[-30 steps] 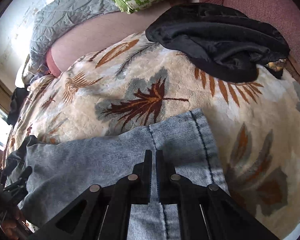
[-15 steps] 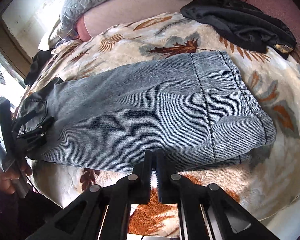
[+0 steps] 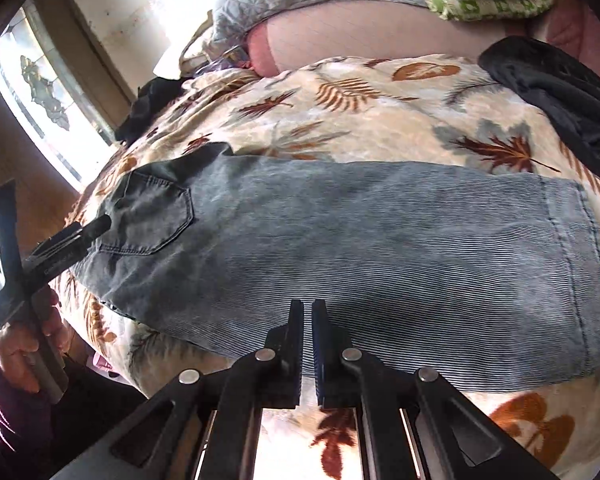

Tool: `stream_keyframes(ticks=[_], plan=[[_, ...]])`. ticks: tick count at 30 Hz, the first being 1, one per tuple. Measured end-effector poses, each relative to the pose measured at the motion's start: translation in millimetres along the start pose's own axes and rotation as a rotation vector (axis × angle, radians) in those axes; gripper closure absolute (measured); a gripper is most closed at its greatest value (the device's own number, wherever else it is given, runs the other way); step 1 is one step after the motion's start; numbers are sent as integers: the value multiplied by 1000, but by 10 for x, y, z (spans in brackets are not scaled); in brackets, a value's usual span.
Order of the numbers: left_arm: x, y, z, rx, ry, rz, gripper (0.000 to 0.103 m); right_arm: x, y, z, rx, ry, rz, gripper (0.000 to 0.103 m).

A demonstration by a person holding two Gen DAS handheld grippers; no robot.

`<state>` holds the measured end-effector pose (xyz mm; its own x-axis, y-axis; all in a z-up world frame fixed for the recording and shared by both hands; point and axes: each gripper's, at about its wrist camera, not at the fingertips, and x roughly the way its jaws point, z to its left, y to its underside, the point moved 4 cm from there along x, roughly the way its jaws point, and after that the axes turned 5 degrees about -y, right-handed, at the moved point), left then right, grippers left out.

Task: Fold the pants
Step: 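Release the jeans and pull both grippers back above them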

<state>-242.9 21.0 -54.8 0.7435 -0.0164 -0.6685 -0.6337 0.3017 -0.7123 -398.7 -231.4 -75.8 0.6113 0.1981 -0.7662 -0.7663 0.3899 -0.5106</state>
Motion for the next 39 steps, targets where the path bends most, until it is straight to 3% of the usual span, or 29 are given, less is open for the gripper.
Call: stream_keyframes(ticks=[2,5,7,11,15,22,30,39], plan=[[87,103,191,-28,-67,34,20,129,24,94,-19,-14,24,97],[274,337,291,-16,-96,123,19,339,140,117,-35,-9,95,97],[271,400,300,-25,-108,95,14,329,163,119,-48,-15,77,97],[173,366,207,69,-184,63,13,225,164,67,-28,-36,68,97],[-96,354,101,66,-145,-2,13,-30,83,-26,-32,-5,-31,97],[-514,303,-132,69,-104,-32,13,-490,-57,-467,154,-20,-203,97],[-891,108,-406,100,-64,-77,13,-704,-36,-778,262,-14,-250,96],[-1213,-33,-821,161,-16,-124,13,-840,-49,-843,262,-9,-288,96]])
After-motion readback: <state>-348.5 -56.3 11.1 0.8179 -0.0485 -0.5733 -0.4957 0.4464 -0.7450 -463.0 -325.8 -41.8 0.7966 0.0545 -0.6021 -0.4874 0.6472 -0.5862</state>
